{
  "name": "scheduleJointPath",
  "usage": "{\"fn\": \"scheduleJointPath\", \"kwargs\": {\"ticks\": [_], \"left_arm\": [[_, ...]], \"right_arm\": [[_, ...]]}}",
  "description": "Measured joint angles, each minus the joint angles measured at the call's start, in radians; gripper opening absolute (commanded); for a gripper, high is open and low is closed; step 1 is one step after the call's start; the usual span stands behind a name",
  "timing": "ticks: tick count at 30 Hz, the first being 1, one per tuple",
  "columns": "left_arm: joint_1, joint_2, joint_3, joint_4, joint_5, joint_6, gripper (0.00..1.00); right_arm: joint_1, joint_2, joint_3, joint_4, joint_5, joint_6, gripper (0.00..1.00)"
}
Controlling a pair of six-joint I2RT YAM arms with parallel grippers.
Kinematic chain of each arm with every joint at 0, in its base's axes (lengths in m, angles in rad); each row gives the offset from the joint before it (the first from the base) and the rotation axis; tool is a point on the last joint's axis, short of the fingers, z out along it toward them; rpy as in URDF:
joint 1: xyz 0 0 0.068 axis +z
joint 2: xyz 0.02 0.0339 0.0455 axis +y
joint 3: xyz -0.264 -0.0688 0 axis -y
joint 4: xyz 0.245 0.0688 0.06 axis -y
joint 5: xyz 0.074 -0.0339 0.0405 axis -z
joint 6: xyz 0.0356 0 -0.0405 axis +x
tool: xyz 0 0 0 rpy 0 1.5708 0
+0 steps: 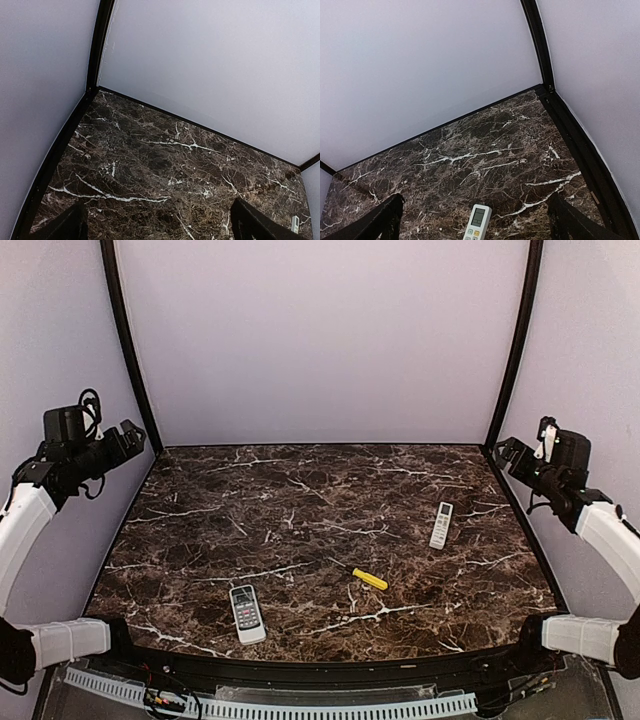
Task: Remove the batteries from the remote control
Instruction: Pick up the remote control from the center of the board.
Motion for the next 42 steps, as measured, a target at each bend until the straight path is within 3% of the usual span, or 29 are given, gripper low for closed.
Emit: {"fn": "scheduleJointPath", "kwargs": {"ticks": [19,26,30,38,42], "left_arm": [[-0.004,0.012,-0.001,-0.092,0.013,0.035,0.99],[-0.093,-0.002,-0.043,-0.120,0.046,0.027,0.99],[-0.165,0.021,-0.043,-0.120,0.080,0.031,0.99],[-0.169,0.093,-0.018,-0.109,0.144,0.051,0.99],[-0.230,0.089,-0.048,-0.104,0.160,0.003,0.98]], "right_arm": [[0.046,-0.029,0.033,-0.086,-0.148,-0.055,0.99],[0.279,0.041,0.067,-0.151,-0.117,-0.032,0.98],[0.457,0.105,0.070,-0.160,-0.089,0.000,0.92],[0.823,0.419,0.220,-0.152,-0.057,0.074,0.90],[0.945,0.545,0.275,-0.130,-0.056,0.109,0.90]]}}
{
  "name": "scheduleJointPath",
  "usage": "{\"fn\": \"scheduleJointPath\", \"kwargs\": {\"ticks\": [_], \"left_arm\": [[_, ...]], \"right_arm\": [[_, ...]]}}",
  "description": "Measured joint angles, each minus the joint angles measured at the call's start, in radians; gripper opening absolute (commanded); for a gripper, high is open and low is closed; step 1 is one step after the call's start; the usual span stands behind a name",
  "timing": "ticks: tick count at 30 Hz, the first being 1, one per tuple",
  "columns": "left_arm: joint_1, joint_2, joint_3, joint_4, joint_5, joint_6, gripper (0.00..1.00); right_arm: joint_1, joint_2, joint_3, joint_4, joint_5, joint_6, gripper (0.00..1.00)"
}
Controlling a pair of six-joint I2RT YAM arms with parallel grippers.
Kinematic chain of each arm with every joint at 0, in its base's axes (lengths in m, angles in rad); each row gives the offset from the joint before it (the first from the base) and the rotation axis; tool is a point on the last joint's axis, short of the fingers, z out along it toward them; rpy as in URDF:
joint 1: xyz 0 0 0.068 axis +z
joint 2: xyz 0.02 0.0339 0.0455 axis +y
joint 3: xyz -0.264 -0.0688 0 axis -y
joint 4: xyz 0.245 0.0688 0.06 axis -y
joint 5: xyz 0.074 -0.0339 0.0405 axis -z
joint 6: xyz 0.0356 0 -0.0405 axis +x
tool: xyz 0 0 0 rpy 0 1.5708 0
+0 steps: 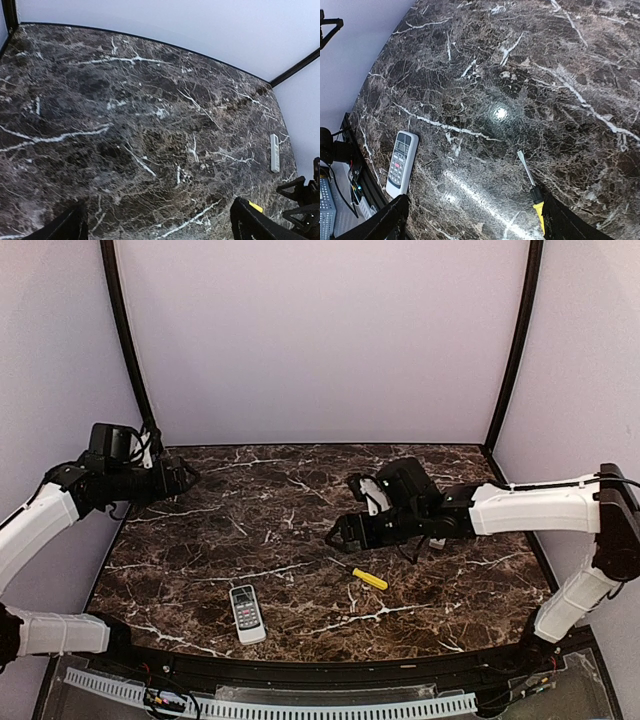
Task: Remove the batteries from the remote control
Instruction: Pick up the remote control from the center of the board.
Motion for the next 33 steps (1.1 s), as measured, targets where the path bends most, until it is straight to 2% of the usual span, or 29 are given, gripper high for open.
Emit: {"fn": "scheduleJointPath", "kwargs": {"ticks": [9,14,18,23,33], "left_arm": [[-0.283,-0.106,-0.284,-0.023,0.042,-0.298,0.96],[-0.489,-0.101,-0.309,-0.051,0.023,-0.463,0.96],[-0.603,-0.050,-0.309,-0.082,-0.001,-0.558,0.96],[-0.669,0.013,-0.309,-0.101,-0.006,-0.635,0.97],[-0.697,0.201,-0.241,-0.116,0.006,-0.660,0.97]], "right_arm": [[0.057,0.099,0.058,0.048,-0.011,0.046,0.92],[0.061,0.098,0.065,0.061,0.015,0.056,0.93],[0.061,0.059,0.043,0.063,0.072,0.056,0.94],[0.061,-0.069,-0.023,0.072,0.180,0.055,0.94],[0.060,-0.309,-0.185,0.105,0.390,0.055,0.95]]}}
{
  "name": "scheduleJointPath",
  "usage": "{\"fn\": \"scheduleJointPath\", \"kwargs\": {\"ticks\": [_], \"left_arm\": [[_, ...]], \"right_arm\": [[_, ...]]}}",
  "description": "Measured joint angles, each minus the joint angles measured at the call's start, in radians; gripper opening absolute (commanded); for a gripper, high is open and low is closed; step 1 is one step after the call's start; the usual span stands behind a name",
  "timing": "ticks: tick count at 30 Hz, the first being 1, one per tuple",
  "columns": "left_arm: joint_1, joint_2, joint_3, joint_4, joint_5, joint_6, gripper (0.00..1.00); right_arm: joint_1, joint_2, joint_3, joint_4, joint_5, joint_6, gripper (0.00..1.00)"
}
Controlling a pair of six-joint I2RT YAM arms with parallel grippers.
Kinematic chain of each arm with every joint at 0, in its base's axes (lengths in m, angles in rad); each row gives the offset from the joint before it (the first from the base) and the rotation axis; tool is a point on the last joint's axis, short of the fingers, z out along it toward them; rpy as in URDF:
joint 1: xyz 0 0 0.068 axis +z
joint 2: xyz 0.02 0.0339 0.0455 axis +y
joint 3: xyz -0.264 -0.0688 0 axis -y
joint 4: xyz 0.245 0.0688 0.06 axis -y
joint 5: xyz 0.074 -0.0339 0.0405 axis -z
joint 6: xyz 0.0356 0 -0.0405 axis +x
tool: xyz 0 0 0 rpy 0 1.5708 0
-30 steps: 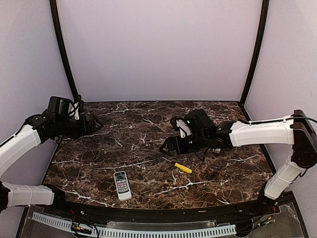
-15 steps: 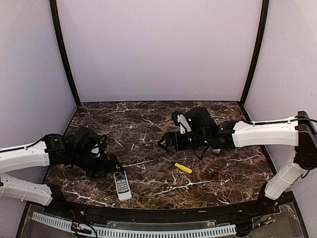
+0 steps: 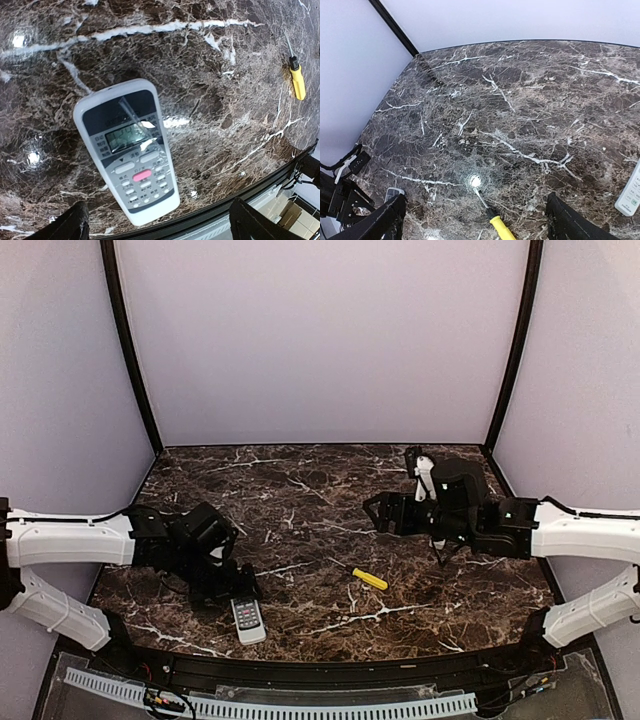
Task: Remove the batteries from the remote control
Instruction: Pick up the remote control from the center of the board.
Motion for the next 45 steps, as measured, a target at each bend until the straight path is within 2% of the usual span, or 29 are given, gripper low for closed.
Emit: {"fn": "scheduleJointPath", "kwargs": {"ticks": [11,34,45], "left_arm": [[-0.003,0.130,0.060,-0.015,-0.020,0.024,0.98],[-0.003,0.273,0.123,0.000,-0.037,0.088,0.99],[-0.006,0.373,0.251,0.000,-0.047,0.184,0.99]], "right_arm": [[-0.002,-0.084,-0.063,0.001,0.097,-0.003,0.95],[-0.029,-0.132,-0.079,-0.056,0.138,0.013,0.96],[-0.029,-0.132,-0.081,-0.064,0.138,0.034,0.97]]}}
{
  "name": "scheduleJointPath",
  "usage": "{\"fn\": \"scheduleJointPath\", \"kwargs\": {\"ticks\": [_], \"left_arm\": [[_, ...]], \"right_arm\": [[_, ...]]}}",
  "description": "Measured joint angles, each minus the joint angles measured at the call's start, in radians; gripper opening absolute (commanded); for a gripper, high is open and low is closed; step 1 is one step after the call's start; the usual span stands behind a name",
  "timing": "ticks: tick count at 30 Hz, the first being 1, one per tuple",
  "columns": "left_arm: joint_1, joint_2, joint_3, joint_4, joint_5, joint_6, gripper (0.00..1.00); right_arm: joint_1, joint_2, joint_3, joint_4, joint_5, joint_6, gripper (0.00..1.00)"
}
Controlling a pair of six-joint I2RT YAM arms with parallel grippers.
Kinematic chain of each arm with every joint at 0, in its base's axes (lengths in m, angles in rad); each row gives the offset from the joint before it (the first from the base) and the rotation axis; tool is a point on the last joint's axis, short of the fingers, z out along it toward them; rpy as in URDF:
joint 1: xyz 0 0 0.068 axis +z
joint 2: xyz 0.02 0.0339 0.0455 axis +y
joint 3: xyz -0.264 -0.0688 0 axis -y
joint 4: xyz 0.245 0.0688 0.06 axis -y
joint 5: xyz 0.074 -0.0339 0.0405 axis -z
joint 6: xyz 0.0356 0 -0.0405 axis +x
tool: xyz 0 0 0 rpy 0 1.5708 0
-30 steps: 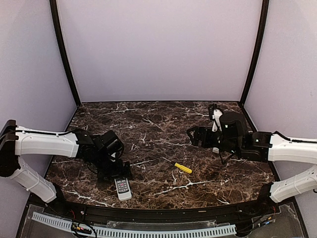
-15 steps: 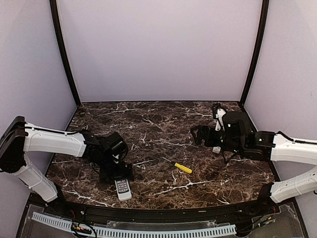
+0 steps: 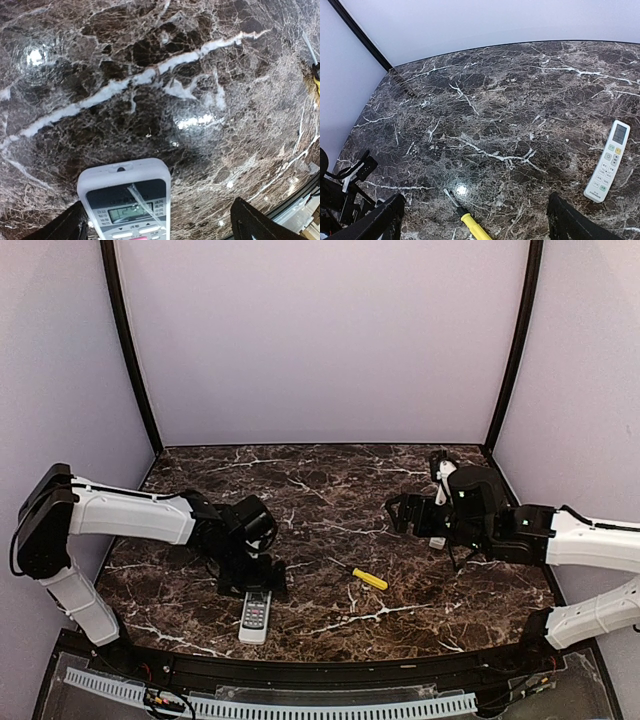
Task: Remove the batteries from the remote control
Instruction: Pick up the remote control from the center of the board.
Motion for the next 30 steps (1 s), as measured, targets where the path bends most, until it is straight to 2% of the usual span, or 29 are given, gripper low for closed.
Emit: {"fn": "scheduleJointPath", "kwargs": {"ticks": [10,16,25,30], "left_arm": [[-0.045,0.051,0.051,-0.143,-0.131,0.052,0.99],[-0.074,0.068,0.063,-0.168,-0.167,0.049,0.97],[-0.097,0.103,0.077,-0.169,-0.206,0.031,0.74],[-0.110,0.119,0.082,-0.172,-0.216,0.024,0.69]], "right_arm": [[-0.013,0.000,-0.012,-0.005,-0.001,0.013,0.97],[-0.024,0.000,-0.021,-0.001,-0.005,0.020,0.97],[-0.045,-0.019,-0.057,0.009,-0.010,0.041,0.97],[-0.056,-0.025,-0.067,0.010,-0.016,0.055,0.97]]}}
